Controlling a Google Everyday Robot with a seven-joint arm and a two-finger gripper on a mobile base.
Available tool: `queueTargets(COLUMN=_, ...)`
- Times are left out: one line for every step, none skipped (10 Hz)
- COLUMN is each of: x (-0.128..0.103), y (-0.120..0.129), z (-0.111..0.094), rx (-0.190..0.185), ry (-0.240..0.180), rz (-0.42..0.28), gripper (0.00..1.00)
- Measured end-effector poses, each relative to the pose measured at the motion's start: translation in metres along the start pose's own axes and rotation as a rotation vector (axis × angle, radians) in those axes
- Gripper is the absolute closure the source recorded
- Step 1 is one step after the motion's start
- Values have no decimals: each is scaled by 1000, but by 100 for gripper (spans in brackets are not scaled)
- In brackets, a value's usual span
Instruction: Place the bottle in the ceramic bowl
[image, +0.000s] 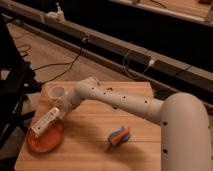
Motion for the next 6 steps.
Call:
queueTargets(x=-1, y=4, z=2, rx=-4, ry=-1, rz=2, gripper=37)
queueTargets(x=-6, y=9, z=5, rx=-11, ry=-6, rz=-5, gripper=35)
queueTargets(x=-12, y=14, z=6, rx=-19, ry=-12, rz=-13, gripper=35)
queueTargets(x=-16, y=17, z=7, rx=-27, ry=-17, rz=-16, gripper=35)
queueTargets(x=-15, y=17, z=7, rx=-25, ry=-17, rz=-15, gripper=35)
queueTargets(x=-15, y=17, z=6, rx=-25, ry=-17, rz=-14, gripper=35)
